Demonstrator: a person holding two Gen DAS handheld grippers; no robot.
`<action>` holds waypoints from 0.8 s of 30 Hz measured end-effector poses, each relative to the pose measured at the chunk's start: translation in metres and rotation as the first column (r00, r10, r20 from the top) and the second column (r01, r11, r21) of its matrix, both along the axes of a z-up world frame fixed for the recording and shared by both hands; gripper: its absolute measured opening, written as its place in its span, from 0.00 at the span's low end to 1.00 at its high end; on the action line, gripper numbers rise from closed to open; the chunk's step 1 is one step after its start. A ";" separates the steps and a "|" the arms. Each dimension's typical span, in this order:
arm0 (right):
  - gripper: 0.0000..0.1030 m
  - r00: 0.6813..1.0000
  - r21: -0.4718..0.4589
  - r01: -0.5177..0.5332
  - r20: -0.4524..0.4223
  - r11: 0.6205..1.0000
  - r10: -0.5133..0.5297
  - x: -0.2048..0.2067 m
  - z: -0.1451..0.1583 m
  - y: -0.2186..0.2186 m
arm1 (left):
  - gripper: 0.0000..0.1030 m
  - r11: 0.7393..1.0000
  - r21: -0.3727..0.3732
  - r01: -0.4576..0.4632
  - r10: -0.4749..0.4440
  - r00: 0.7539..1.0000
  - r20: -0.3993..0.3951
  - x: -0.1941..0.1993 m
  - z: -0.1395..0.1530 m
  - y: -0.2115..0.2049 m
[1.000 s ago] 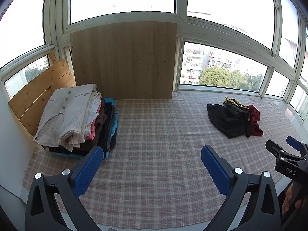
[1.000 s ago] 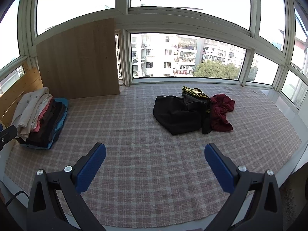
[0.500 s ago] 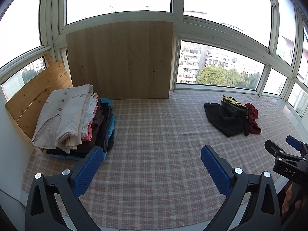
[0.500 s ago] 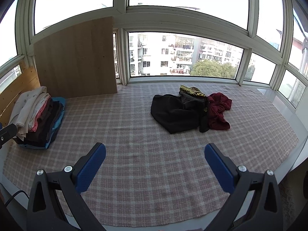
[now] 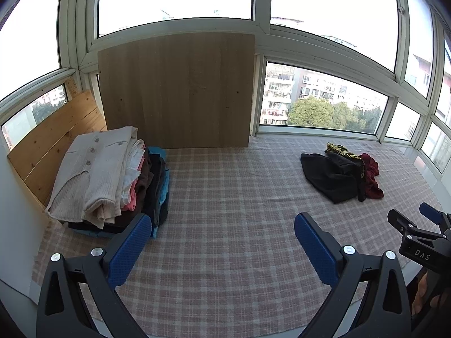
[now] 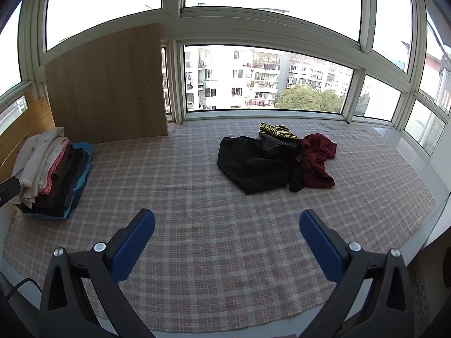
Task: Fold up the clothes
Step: 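Move both tools toward the heap of black and red clothes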
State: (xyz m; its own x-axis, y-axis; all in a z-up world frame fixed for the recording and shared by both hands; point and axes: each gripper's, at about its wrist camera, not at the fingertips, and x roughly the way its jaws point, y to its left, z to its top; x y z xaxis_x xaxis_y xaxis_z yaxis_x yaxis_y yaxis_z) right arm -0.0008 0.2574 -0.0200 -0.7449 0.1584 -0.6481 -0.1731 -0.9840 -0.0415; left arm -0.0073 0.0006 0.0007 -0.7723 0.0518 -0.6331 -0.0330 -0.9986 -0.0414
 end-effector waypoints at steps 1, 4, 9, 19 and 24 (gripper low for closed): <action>1.00 1.000 0.002 0.004 0.000 1.000 -0.004 0.000 0.000 0.001 | 0.99 1.000 -0.001 0.003 -0.003 1.000 -0.001 -0.001 0.000 0.001; 1.00 1.000 0.005 0.020 0.006 1.000 -0.020 0.000 -0.001 0.005 | 0.99 1.000 -0.002 0.013 -0.013 1.000 -0.004 -0.003 0.001 0.004; 1.00 0.998 0.019 0.054 0.019 0.998 -0.054 0.002 -0.003 0.015 | 0.99 0.999 -0.002 0.041 -0.041 0.999 0.001 -0.011 0.001 0.014; 1.00 0.990 0.024 0.138 0.032 0.990 -0.138 0.005 -0.005 0.058 | 0.99 0.990 -0.017 0.138 -0.137 0.990 0.034 -0.031 -0.004 0.059; 1.00 0.987 0.037 0.152 0.040 0.988 -0.154 0.000 -0.007 0.084 | 0.99 0.985 -0.036 0.169 -0.168 0.985 0.031 -0.040 -0.003 0.089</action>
